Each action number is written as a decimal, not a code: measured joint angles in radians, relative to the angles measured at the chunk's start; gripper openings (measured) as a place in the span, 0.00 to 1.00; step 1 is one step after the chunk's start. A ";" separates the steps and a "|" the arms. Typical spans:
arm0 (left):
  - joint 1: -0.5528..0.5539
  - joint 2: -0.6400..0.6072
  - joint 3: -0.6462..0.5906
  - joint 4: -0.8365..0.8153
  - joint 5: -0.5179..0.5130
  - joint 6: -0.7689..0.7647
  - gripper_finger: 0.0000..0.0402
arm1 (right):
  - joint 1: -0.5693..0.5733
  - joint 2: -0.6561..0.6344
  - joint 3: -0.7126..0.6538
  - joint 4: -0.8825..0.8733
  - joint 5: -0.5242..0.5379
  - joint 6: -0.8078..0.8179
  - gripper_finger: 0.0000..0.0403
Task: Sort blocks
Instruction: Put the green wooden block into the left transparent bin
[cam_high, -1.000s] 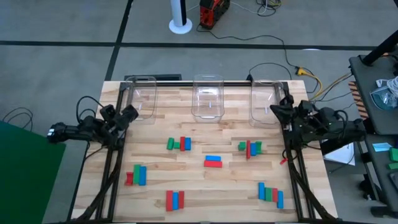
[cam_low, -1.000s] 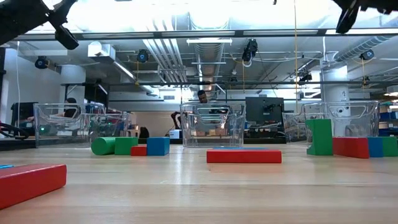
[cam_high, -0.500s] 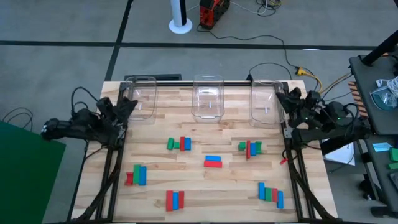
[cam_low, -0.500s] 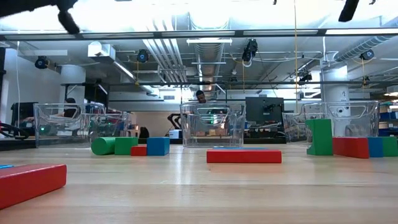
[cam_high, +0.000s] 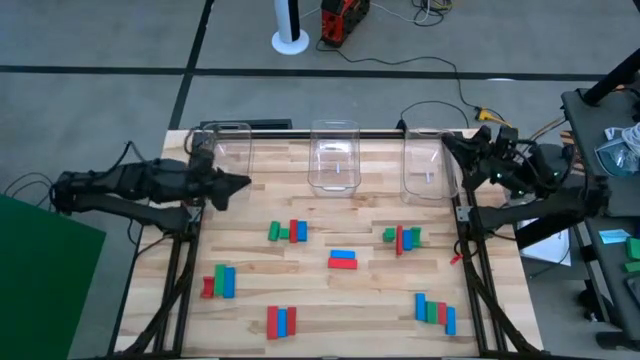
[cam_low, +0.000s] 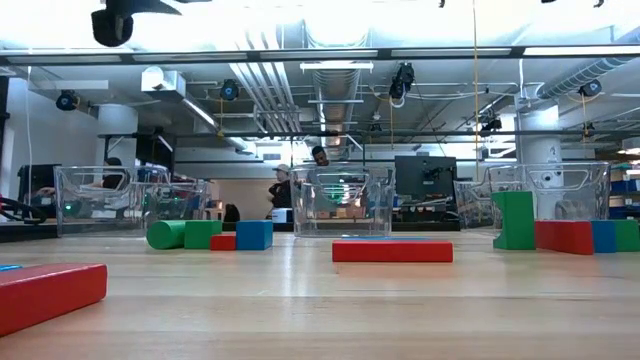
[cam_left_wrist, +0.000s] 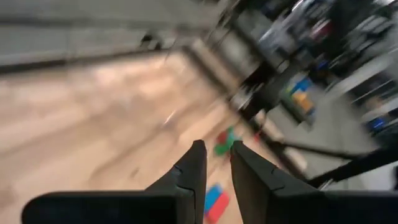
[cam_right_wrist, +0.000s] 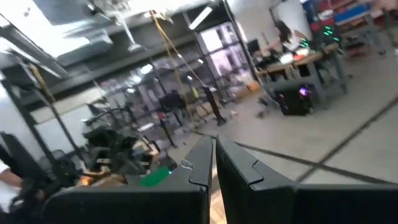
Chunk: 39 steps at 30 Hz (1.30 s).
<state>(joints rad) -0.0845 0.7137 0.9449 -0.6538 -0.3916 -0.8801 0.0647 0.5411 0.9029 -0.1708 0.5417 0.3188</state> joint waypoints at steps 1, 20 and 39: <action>0.000 0.028 0.024 -0.041 0.019 -0.021 0.13 | 0.000 0.020 0.032 -0.033 0.016 0.010 0.03; -0.083 0.286 0.076 -0.155 0.304 -0.600 0.13 | 0.000 0.175 0.417 -0.661 0.141 0.240 0.03; -0.183 0.630 0.226 -0.302 0.394 -0.833 0.13 | 0.000 0.176 0.418 -0.656 0.140 0.142 0.03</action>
<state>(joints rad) -0.2674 1.3434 1.1704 -0.9553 0.0025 -1.7131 0.0647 0.7174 1.3212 -0.8272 0.6815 0.4606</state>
